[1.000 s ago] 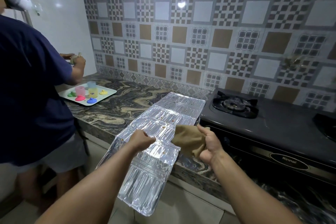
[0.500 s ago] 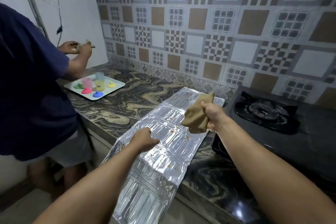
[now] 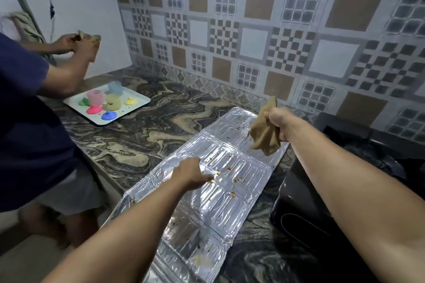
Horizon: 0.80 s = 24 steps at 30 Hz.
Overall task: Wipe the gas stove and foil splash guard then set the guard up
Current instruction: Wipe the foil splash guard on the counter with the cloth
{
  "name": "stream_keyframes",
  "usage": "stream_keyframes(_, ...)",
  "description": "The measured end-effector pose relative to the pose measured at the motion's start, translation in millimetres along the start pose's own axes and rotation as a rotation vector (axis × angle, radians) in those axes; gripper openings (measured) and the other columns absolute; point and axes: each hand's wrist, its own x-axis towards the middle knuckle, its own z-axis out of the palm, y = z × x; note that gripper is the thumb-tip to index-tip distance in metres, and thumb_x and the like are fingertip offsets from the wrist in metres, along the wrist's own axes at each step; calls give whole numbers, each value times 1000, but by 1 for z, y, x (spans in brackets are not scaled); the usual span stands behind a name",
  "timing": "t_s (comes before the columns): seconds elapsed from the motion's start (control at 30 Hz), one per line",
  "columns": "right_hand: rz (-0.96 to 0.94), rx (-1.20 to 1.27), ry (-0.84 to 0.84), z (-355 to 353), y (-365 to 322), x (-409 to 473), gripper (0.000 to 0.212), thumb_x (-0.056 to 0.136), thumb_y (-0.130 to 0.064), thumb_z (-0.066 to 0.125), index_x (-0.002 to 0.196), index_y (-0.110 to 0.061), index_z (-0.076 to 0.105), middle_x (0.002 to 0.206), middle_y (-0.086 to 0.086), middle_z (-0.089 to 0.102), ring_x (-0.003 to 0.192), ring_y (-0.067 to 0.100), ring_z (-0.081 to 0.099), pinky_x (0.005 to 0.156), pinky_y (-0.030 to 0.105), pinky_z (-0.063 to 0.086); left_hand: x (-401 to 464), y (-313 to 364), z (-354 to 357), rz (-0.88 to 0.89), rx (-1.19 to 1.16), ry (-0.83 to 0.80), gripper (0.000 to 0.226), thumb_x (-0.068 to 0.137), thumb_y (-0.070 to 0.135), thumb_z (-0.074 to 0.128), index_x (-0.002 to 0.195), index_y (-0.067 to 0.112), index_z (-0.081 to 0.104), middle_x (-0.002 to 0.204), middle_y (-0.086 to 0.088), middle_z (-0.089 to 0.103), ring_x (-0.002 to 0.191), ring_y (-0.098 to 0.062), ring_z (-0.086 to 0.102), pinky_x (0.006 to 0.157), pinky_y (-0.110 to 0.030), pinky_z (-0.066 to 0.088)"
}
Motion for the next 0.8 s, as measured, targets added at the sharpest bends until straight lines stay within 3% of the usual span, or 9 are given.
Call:
stream_keyframes(0.07,-15,-126,3,2,0,10,20,98,-12,49,116,-5,49,93,15,61,75,28,63,64,36,52,11,0,1,-9,14,-7,76,82,53,64,141,12,38,148,-9,42,134,-29,41,109,-43,38)
stream_keyframes(0.2,-16,-346,-103,17,6,23,7,96,-8,52,101,-4,54,97,18,62,93,33,63,88,45,52,27,-8,4,-47,63,-2,72,84,52,61,140,12,39,149,-9,40,136,-30,39,111,-46,34)
stream_keyframes(0.23,-26,-393,-132,22,9,24,4,97,-6,51,93,-6,53,94,16,61,94,32,61,90,46,50,30,-11,5,-60,76,-3,72,85,51,61,141,12,38,149,-9,40,136,-30,38,111,-47,33)
stream_keyframes(0.3,-28,-502,-189,32,14,23,2,96,-6,53,95,-5,52,99,17,61,98,34,62,92,46,51,32,-18,8,-72,109,-6,69,87,49,60,142,14,38,149,-10,39,137,-30,37,112,-48,31)
stream_keyframes(0.43,-99,-805,-259,48,22,15,13,95,-12,57,106,-4,55,102,15,58,90,31,60,78,37,52,25,-34,7,-100,129,-3,57,92,40,55,140,13,40,147,-11,42,135,-31,40,113,-48,31)
stream_keyframes(0.53,-179,-1005,-285,61,29,5,22,94,-11,50,113,-3,59,111,14,60,94,29,58,77,34,48,16,-54,4,-109,151,13,56,93,40,54,140,13,41,148,-9,42,135,-30,39,113,-46,31)
stream_keyframes(0.7,-213,-1038,-301,92,75,-23,19,91,-4,52,106,-4,64,86,5,66,66,18,62,49,22,45,-11,-83,4,-90,171,3,47,93,28,53,135,11,44,147,-12,41,134,-29,39,113,-49,30)
stream_keyframes(0.8,-333,-1168,-370,110,115,-41,34,87,-2,45,111,-16,63,109,5,65,97,25,61,73,27,47,-27,-95,7,-90,150,-9,32,90,21,54,121,12,53,140,-12,48,127,-29,46,114,-54,27)
